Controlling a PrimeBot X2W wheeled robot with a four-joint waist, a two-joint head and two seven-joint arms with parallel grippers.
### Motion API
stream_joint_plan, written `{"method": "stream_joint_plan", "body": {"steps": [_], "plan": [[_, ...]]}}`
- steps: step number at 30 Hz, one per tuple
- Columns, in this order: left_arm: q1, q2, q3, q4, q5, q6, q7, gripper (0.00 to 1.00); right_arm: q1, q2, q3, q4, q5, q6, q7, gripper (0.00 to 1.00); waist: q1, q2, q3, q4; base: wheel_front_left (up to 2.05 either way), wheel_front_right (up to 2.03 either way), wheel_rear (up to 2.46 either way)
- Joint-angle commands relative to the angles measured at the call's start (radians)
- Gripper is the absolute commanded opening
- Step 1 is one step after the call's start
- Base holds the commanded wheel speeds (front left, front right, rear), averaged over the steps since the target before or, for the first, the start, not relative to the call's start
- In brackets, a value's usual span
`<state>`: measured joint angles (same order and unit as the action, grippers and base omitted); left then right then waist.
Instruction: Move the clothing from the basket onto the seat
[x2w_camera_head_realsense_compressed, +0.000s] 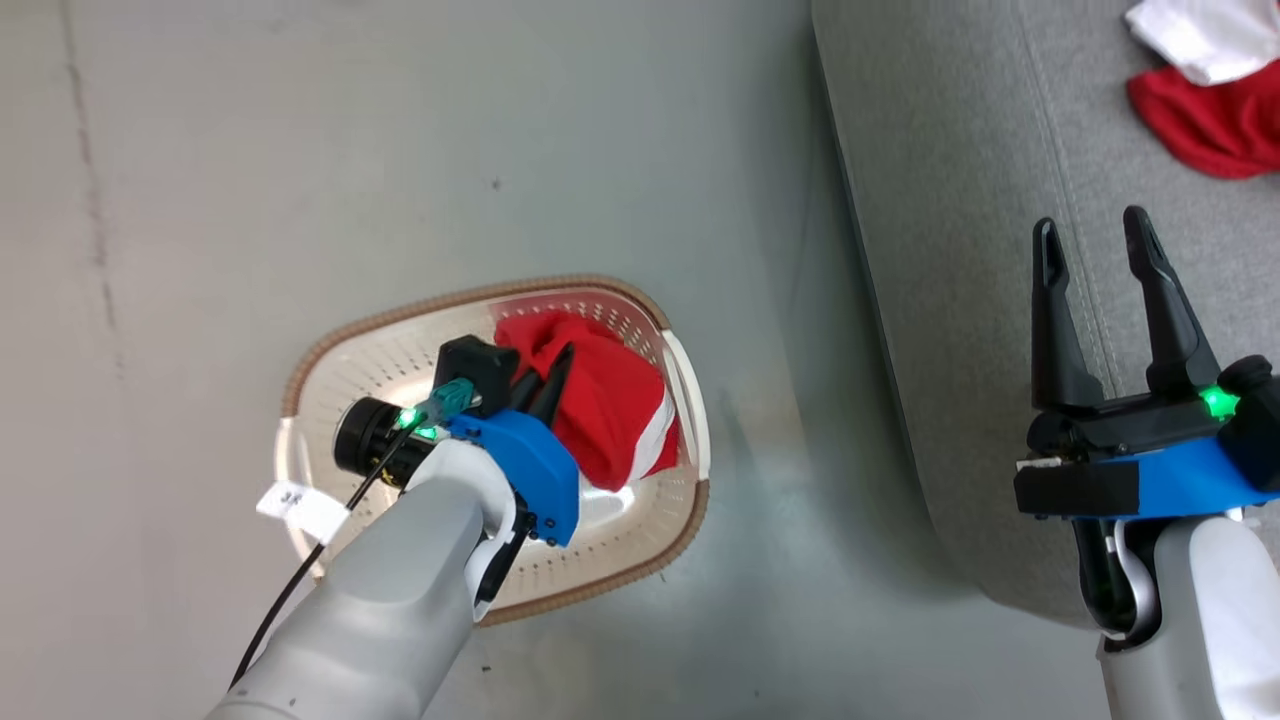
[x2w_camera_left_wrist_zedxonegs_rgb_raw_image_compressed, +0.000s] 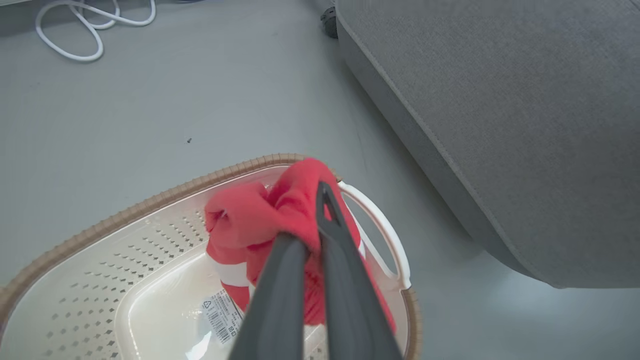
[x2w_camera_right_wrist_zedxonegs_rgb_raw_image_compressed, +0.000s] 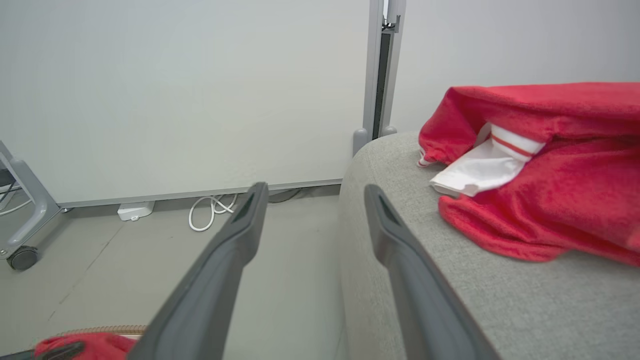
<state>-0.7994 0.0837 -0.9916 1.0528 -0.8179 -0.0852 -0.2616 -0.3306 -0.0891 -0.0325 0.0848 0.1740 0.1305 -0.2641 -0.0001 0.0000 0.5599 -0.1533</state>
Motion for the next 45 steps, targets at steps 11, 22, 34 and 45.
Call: {"method": "stream_joint_plan", "body": {"steps": [11,22,34,45], "plan": [[0.125,0.033,0.217,-0.2,0.195,0.008,-0.005,0.0,0.054,-0.004,0.003,0.031,-0.008,0.001,0.0,1.0,0.0001,0.0,-0.158,0.071,0.0,0.0,0.0],[0.177,0.04,0.373,-0.342,0.343,-0.005,-0.005,0.0,0.094,0.011,0.014,0.055,-0.01,0.001,0.0,1.0,0.0001,0.0,-0.259,0.093,0.0,0.0,0.0],[0.146,0.023,0.413,-0.452,0.44,-0.026,-0.005,0.0,0.128,0.027,0.018,0.073,-0.007,0.001,0.0,1.0,0.0001,0.0,-0.335,0.112,0.0,0.0,0.0],[0.127,0.009,0.391,-0.522,0.442,-0.038,-0.004,0.0,0.164,0.035,0.014,0.084,-0.012,0.001,0.0,1.0,0.0001,0.0,-0.395,0.128,0.0,0.0,0.0]]}}
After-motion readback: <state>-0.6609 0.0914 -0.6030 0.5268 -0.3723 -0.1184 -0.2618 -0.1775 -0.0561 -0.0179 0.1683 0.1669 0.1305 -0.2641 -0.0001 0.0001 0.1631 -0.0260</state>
